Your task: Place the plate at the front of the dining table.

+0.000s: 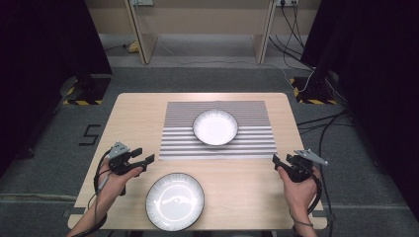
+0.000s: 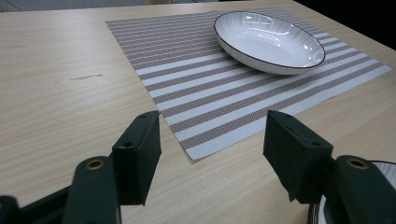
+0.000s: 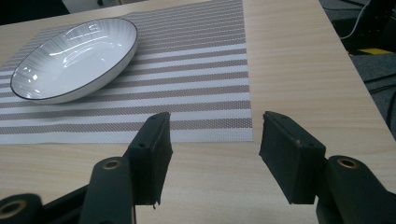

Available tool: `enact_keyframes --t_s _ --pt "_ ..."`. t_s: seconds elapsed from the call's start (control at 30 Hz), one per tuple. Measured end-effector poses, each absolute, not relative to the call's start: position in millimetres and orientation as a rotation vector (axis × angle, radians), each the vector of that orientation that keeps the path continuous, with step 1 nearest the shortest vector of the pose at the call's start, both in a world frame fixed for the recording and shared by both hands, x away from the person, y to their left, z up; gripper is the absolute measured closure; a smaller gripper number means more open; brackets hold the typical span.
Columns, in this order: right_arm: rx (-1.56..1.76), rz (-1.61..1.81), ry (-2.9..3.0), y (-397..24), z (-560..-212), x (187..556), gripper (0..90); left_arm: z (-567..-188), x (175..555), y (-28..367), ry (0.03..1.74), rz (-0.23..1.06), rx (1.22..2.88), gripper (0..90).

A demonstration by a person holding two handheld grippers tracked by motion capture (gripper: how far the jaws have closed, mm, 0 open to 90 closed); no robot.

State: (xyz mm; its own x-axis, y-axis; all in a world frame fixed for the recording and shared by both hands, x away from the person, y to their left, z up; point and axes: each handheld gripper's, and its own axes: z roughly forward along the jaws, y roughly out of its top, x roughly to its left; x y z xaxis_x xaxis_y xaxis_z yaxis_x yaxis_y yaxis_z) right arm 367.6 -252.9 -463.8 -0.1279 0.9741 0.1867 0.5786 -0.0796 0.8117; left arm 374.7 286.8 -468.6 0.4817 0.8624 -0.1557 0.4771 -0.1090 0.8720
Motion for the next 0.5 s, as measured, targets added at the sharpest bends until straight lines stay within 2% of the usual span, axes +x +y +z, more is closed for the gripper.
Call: enact_keyframes --t_s 0.5 --pt "1.719 1.082 1.683 -271.2 -474.6 350.5 43.3 -479.9 364.4 300.7 1.193 0.483 1.718 36.3"
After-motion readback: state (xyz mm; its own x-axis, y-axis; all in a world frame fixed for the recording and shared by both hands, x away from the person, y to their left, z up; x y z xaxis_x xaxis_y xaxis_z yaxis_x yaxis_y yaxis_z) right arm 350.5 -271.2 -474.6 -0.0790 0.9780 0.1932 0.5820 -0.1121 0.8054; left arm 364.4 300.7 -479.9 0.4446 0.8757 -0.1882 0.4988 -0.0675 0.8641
